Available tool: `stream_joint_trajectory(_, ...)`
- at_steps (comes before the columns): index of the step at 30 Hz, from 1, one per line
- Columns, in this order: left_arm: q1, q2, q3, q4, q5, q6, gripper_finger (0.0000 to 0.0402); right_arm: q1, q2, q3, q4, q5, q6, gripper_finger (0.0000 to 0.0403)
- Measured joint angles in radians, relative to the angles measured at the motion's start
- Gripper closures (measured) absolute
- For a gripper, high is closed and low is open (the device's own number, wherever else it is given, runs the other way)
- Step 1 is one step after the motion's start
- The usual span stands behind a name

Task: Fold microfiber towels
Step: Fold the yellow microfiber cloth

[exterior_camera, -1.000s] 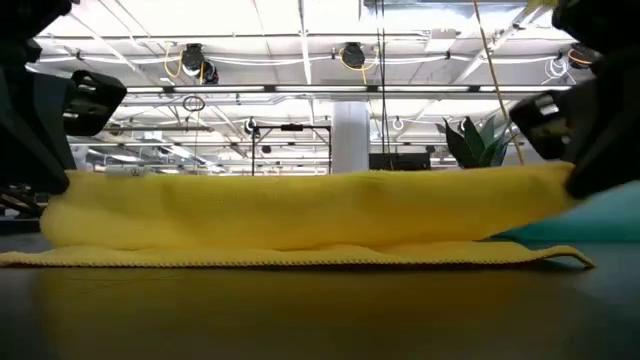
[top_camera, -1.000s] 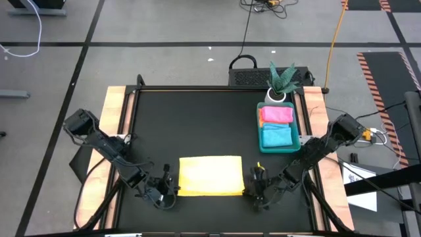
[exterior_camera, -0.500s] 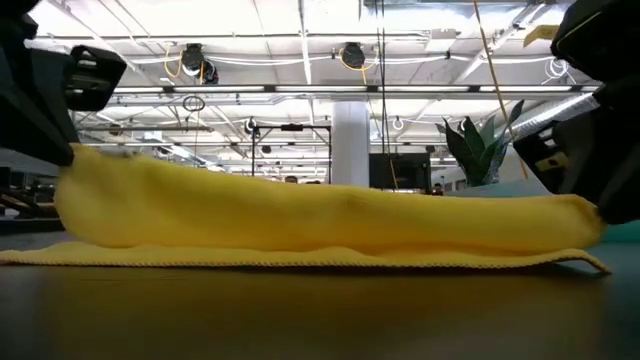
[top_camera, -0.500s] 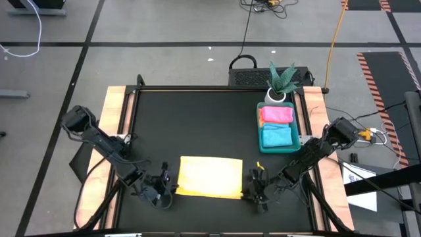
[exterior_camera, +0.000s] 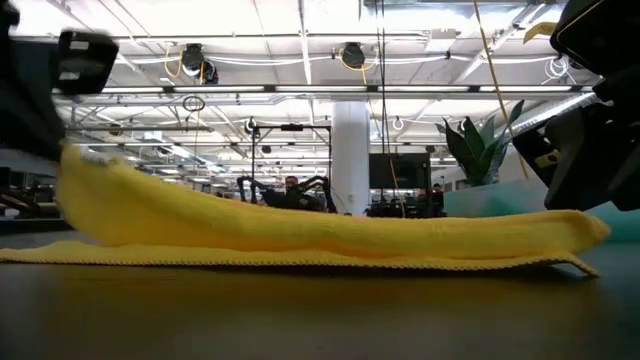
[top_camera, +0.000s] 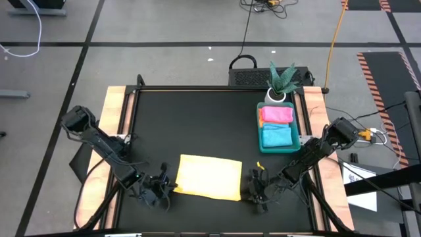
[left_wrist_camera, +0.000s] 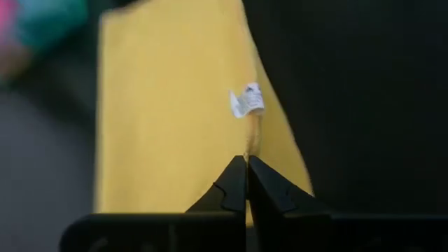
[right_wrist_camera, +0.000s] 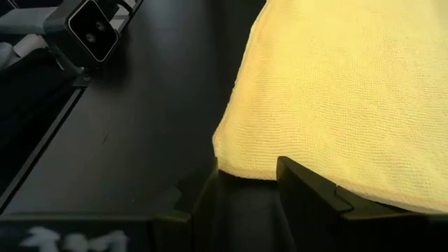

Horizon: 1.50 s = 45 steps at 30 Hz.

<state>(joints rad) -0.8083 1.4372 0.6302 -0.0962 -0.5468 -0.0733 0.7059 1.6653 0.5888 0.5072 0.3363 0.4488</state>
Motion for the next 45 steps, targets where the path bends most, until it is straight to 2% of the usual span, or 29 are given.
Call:
stream_joint_trajectory(4,-0.015,0.0,0.07,-0.085,-0.079,0.076,0.0394,0.0,0.0,0.0,-0.002,0.0,0.011,0.0262)
stream_joint_trajectory(7,-0.025,0.0,0.104,-0.162,-0.091,0.08,0.0397,0.0,0.0,0.0,-0.002,0.0,0.011,0.0261)
stream_joint_trajectory(13,-0.026,0.016,0.065,-0.188,-0.052,-0.03,0.0393,0.0,0.0,0.0,-0.002,0.0,0.011,0.0261)
stream_joint_trajectory(20,-0.042,0.047,0.062,-0.191,-0.034,-0.033,0.0385,0.0,0.0,0.0,-0.002,0.001,0.011,0.0261)
stream_joint_trajectory(25,-0.064,0.04,0.134,-0.284,-0.1,0.06,0.0397,0.0,0.0,0.0,-0.002,0.001,0.011,0.0261)
stream_joint_trajectory(28,-0.073,0.04,0.178,-0.395,-0.146,0.052,0.0393,0.0,0.0,0.0,-0.002,0.001,0.011,0.0261)
stream_joint_trajectory(30,-0.073,0.04,0.179,-0.412,-0.152,0.023,0.0392,0.0,0.0,0.0,-0.002,0.001,0.011,0.0261)
stream_joint_trajectory(36,-0.078,0.073,0.147,-0.418,-0.066,-0.084,0.0393,0.0,0.0,0.0,-0.002,0.001,0.01,0.0261)
stream_joint_trajectory(41,-0.077,0.113,0.146,-0.42,0.024,-0.169,0.0365,0.0,0.0,0.0,0.004,0.001,0.008,0.0261)
stream_joint_trajectory(45,-0.058,0.094,0.146,-0.457,0.101,-0.275,0.0326,-0.005,0.0,0.0,0.043,0.0,0.007,0.0261)
